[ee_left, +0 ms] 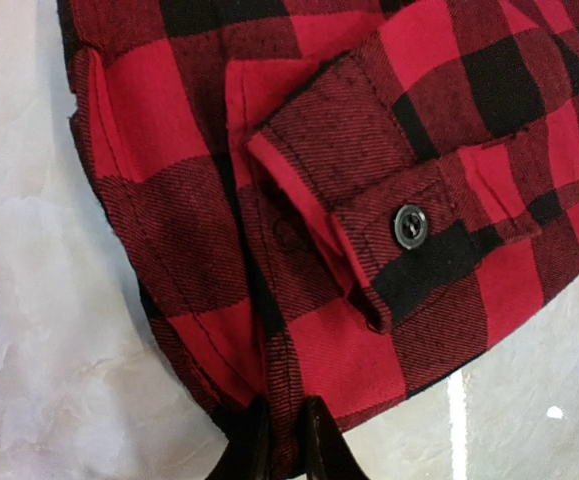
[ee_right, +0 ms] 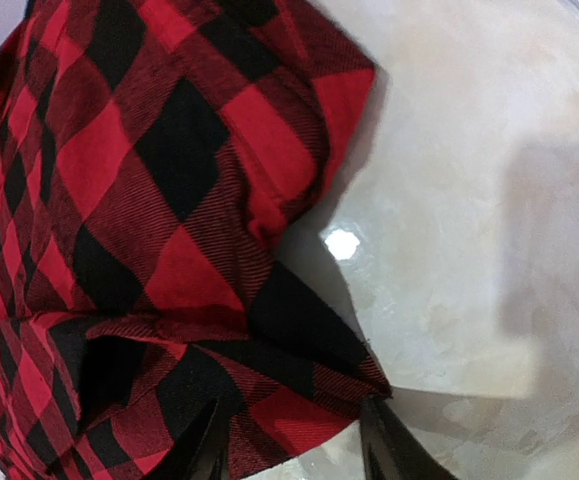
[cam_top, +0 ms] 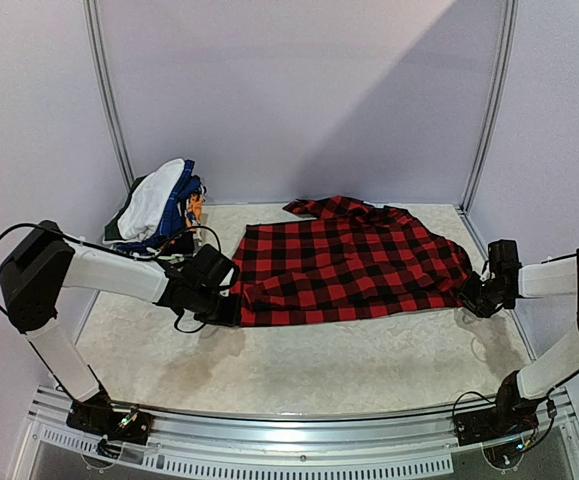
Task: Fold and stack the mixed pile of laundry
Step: Adjust the flattened shirt at the center of the board.
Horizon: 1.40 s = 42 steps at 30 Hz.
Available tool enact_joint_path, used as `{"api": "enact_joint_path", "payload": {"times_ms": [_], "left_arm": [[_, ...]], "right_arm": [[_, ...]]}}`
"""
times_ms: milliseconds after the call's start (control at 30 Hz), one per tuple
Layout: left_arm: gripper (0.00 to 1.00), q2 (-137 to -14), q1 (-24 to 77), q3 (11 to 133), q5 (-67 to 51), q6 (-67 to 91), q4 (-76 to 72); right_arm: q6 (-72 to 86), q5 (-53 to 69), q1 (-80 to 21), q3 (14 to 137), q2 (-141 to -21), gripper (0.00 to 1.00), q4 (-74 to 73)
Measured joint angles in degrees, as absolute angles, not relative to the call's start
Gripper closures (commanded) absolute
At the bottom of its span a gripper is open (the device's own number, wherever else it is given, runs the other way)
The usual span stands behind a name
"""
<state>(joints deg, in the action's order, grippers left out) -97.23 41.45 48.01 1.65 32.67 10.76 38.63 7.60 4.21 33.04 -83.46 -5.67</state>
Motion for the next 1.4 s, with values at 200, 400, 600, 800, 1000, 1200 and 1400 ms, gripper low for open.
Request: {"api": "enact_joint_path", "payload": {"times_ms": [200, 400, 600, 800, 1000, 1200, 1400], "left_arm": [[0.87, -97.23, 41.45, 47.81, 1.93, 32.67, 10.41], [0.89, -97.23, 41.45, 47.81, 2.15, 32.64, 10.39], [0.95, -97.23, 41.45, 47.81, 2.15, 32.6, 10.41], [1.0, -97.23, 41.34, 47.81, 2.13, 32.67, 10.11], [1.0, -97.1, 41.34, 47.81, 2.17, 32.67, 10.2], [1.0, -92.66, 41.34, 46.24, 3.49, 32.69, 11.97], [1.0, -85.58, 41.5, 43.62, 3.86, 33.3, 13.41]], "right_arm": [[38.7, 6.66, 4.25, 32.8, -82.3, 0.34, -5.67], [38.81, 4.56, 4.32, 31.46, -79.81, 0.42, -6.35], [39.31, 4.86, 4.54, 31.33, -81.49, 0.61, -5.58], [39.64, 5.21, 4.56, 31.33, -82.89, 0.99, -4.6], [39.53, 5.98, 4.58, 31.48, -83.81, 1.0, -3.75], [39.57, 6.42, 4.58, 31.42, -81.84, 1.0, -5.15], [39.59, 7.14, 4.54, 30.17, -71.24, 1.0, -9.58]]}}
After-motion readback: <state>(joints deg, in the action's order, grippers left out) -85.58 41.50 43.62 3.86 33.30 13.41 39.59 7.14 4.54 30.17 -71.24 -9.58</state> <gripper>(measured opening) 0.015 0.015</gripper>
